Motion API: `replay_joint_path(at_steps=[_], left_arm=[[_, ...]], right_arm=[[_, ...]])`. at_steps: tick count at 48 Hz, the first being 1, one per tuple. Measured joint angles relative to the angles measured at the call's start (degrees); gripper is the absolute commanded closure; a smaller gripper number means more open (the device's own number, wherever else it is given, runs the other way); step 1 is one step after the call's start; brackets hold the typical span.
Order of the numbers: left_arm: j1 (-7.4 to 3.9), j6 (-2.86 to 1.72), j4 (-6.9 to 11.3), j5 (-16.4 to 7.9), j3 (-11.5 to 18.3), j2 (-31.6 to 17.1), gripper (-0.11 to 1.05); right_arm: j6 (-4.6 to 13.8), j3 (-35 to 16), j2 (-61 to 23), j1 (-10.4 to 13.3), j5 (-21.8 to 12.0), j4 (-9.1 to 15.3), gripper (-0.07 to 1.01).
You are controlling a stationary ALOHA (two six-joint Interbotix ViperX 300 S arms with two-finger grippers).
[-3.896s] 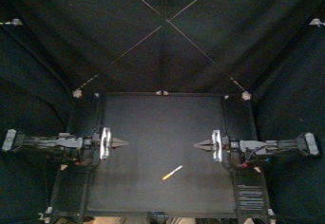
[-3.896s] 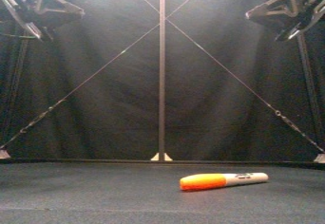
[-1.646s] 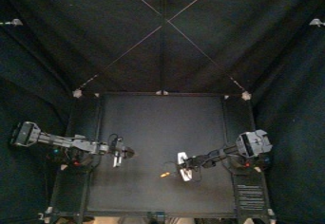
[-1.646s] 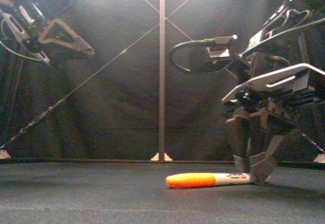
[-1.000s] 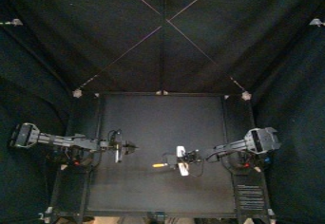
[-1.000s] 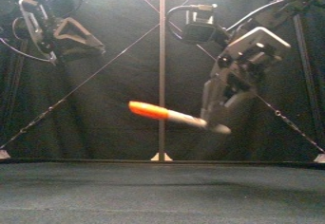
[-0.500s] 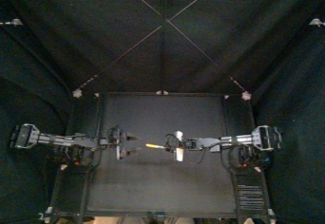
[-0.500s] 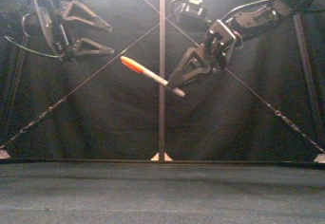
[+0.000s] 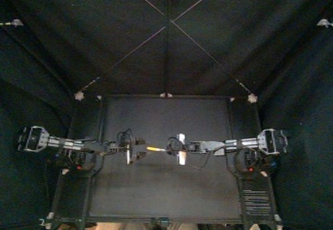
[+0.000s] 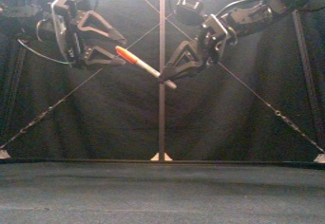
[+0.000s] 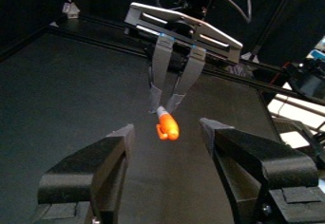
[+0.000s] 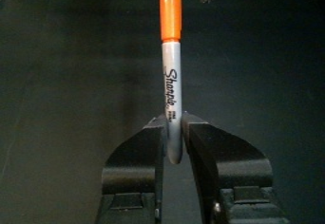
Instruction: Uncap the pen
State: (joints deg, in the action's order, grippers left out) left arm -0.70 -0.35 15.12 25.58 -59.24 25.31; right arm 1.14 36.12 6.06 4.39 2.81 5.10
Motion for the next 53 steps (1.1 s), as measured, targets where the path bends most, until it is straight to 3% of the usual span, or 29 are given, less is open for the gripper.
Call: replay_joint_path(at_steps=[9,12,26,46,53], left_arm=[[-0.44,0.09,4.13,0.0,1.23,-2.29,0.06],[-0.62,0.09,4.66,0.0,1.32,-2.81,0.07],[-0.7,0.0,4.92,-0.09,1.49,-3.6,0.19],[-0.7,0.0,4.92,0.0,1.49,-3.43,0.42],[-0.62,0.09,4.92,-0.09,1.49,-2.9,0.44]], right_arm=[[-0.26,0.0,-0.18,0.18,0.09,0.09,0.38],[-0.18,0.0,-0.35,0.26,0.09,0.09,0.38],[0.35,-0.18,-0.62,0.53,0.09,1.76,0.38],[-0.09,-0.35,-0.62,1.14,0.09,1.85,0.38],[0.18,-0.35,-0.53,1.23,0.09,1.85,0.38]])
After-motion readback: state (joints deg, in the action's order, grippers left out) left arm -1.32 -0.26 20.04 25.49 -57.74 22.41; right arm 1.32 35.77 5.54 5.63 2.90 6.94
